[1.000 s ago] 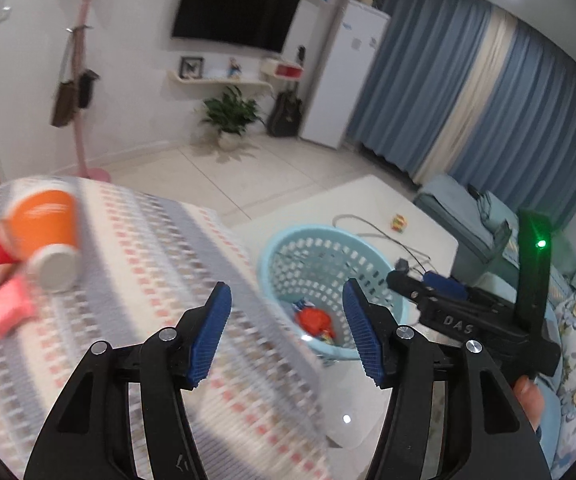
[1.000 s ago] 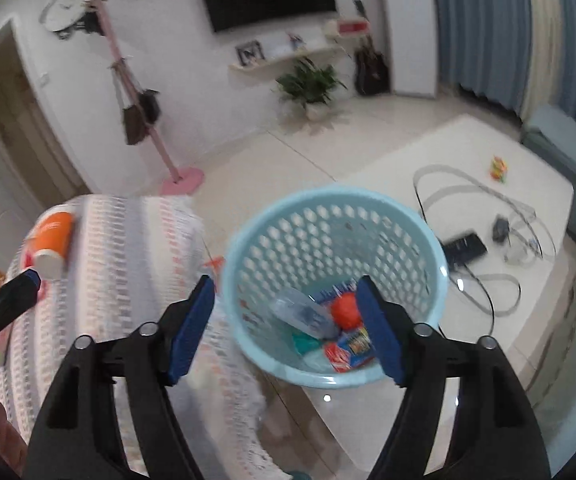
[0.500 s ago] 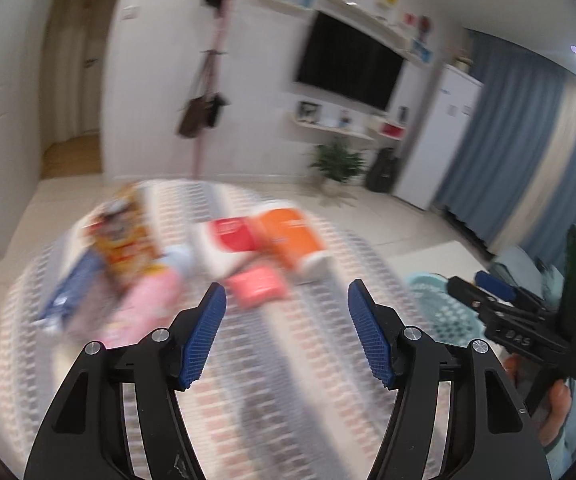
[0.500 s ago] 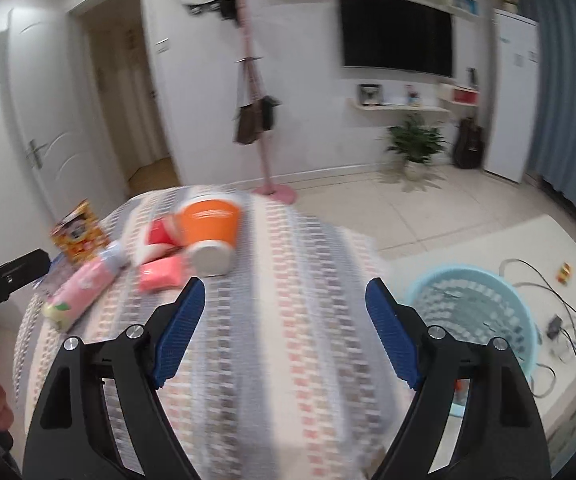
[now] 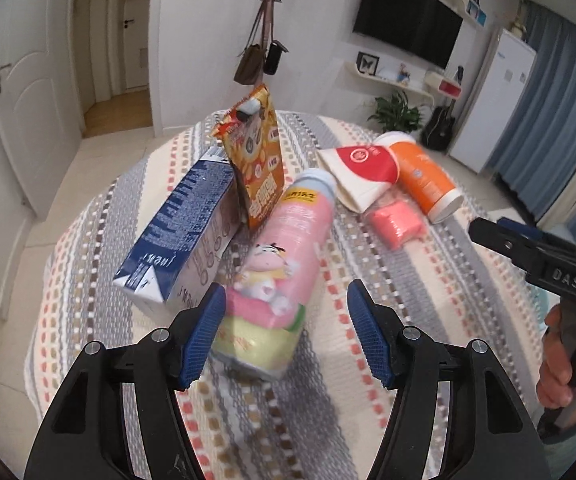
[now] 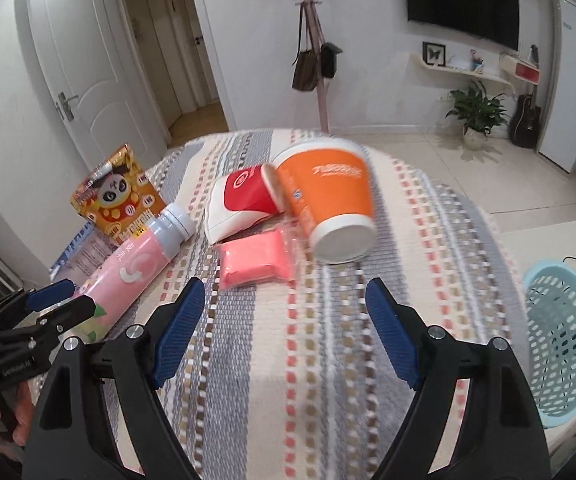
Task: Collect trash
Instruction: 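Grasp the pink yogurt bottle with the left tool while the right tool grasps the pink soap bar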
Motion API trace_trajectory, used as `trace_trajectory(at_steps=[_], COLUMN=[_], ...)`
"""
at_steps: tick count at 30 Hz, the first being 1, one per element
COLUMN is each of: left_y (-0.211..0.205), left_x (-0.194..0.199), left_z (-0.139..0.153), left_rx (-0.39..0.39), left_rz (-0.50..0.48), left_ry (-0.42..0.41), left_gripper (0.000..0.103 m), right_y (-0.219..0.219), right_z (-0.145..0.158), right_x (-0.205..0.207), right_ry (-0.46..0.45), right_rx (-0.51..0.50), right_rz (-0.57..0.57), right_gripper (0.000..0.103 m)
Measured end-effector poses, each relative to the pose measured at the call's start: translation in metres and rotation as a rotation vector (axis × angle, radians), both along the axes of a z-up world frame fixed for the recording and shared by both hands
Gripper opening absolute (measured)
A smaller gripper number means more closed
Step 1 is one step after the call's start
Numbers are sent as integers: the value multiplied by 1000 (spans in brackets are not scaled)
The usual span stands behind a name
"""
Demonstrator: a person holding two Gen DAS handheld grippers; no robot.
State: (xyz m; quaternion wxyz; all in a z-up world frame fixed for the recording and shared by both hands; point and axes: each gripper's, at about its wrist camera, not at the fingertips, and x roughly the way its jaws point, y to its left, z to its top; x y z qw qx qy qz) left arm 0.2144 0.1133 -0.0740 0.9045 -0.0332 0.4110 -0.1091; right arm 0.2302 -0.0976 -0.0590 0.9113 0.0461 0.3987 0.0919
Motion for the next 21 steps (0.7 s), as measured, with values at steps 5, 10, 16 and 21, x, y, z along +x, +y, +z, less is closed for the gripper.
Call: trace_trajectory(at_steps=[5,10,16,21], left_y=[0,0,-6,-10], left_x=[10,22,32,35], left_z=[-5,-16,-28,-35], left_rx=[33,13,7,-2], left_rz=[-23,-24,-39,-34], left_ry=[3,33,55,63], left_gripper=[61,61,61,57], right_y=[20,32,36,37], right_z=[-12,-23,-37,-49], right_x=[22,40,57,67], right_ry=[26,33,44,55], right_rx=[-6,-34,-70,-68], right_rz=[33,61,67,71], right_gripper=[75,75,75,75])
